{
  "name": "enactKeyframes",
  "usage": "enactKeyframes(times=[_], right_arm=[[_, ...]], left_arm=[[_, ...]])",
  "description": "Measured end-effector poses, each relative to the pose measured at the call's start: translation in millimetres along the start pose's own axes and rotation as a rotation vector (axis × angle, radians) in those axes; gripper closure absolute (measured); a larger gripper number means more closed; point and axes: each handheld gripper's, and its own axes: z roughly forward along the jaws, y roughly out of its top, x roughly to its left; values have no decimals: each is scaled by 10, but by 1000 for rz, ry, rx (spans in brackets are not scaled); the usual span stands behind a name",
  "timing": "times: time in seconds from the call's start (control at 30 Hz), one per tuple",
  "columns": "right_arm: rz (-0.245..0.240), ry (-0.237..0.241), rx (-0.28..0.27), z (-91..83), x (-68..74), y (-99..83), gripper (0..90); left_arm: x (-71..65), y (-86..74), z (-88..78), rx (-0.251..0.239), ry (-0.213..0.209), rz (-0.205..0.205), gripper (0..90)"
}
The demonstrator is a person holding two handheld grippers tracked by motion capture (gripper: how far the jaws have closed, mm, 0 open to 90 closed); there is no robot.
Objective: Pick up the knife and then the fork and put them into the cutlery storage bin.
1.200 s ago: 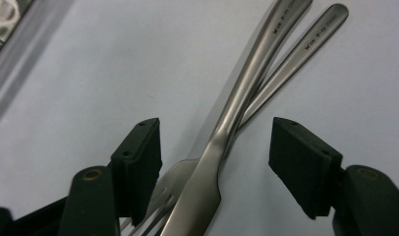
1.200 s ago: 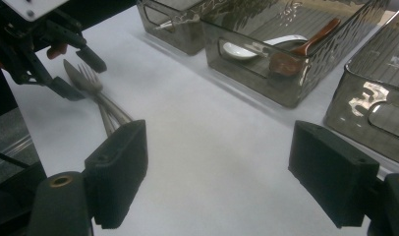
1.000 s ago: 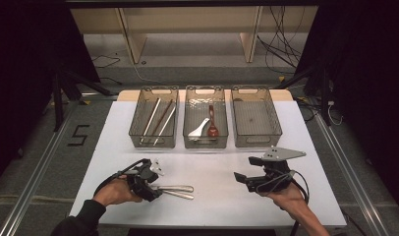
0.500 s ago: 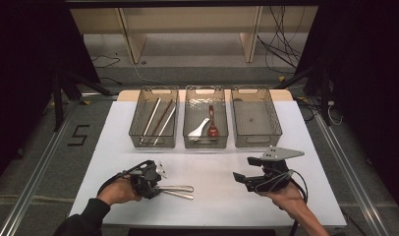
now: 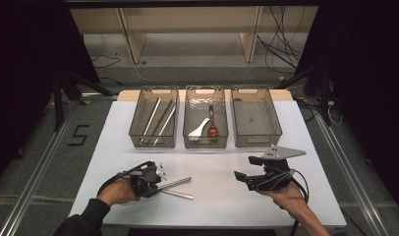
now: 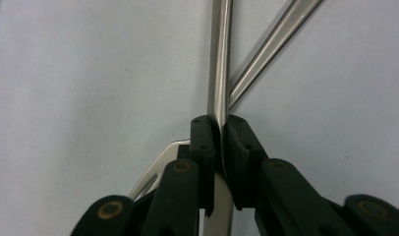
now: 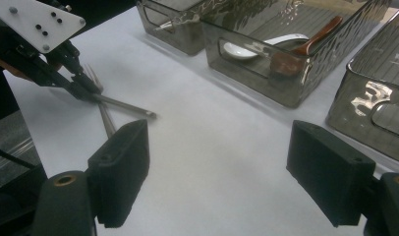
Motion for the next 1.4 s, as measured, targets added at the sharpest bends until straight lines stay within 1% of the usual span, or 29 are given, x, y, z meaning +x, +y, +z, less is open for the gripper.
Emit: enactKeyframes(times=[0.07, 0.1, 0.17, 0.2, 0.33, 0.43, 0.47, 0.53, 0.67, 0.73, 0.87, 0.93, 0.97, 1.07, 1.13, 1.2, 1.27, 1.33, 1.4], right_arm=[[0, 0, -2, -1, 0, 1, 248], [-1, -1, -2, -2, 0, 1, 248], [-2, -1, -2, -3, -2, 2, 249], [-2, -1, -3, -4, -2, 3, 249], [-2, -4, -6, -8, -9, 3, 249], [-2, -6, -7, -8, -10, 4, 250], [-2, -6, -6, -8, -10, 4, 250], [-2, -6, -6, -11, -7, 6, 250], [0, -7, -9, -18, -15, 8, 250], [0, -8, -9, -18, -17, 7, 250], [-1, -6, -10, -15, -9, 8, 250], [-1, -6, -10, -12, -8, 9, 250], [-1, -5, -8, -12, -9, 9, 250], [0, -6, -7, -12, -11, 9, 250], [-1, -5, -7, -12, -12, 9, 250], [0, -3, -8, -10, -8, 9, 250], [-1, -1, -8, -8, -4, 10, 251], [-1, 3, -6, -3, 2, 12, 251], [-4, 7, -8, 7, 11, 16, 251]], left_arm=[[5, -1, -1, 2, -1, -4, 847], [1, -1, 6, -9, -1, -17, 848], [4, 1, 3, -4, -1, -23, 851], [9, 0, 3, -2, -9, -29, 851], [16, -4, 3, -6, -9, -36, 853], [18, -7, 0, -13, -29, -56, 857], [22, -7, 1, -20, -38, -69, 858], [34, -9, -1, -29, -54, -79, 861], [66, -16, -41, -71, -76, -113, 866], [78, -17, -65, -85, -95, -126, 869], [84, -18, -83, -100, -102, -149, 872], [91, -19, -84, -96, -102, -152, 873], [95, -19, -86, -99, -114, -166, 874], [100, -22, -94, -99, -113, -169, 874], [100, -22, -97, -108, -116, -183, 874], [95, -13, -113, -105, -123, -185, 874], [78, 1, -137, -114, -130, -187, 874], [56, 22, -163, -129, -139, -180, 874], [42, 39, -190, -139, -160, -165, 875]])
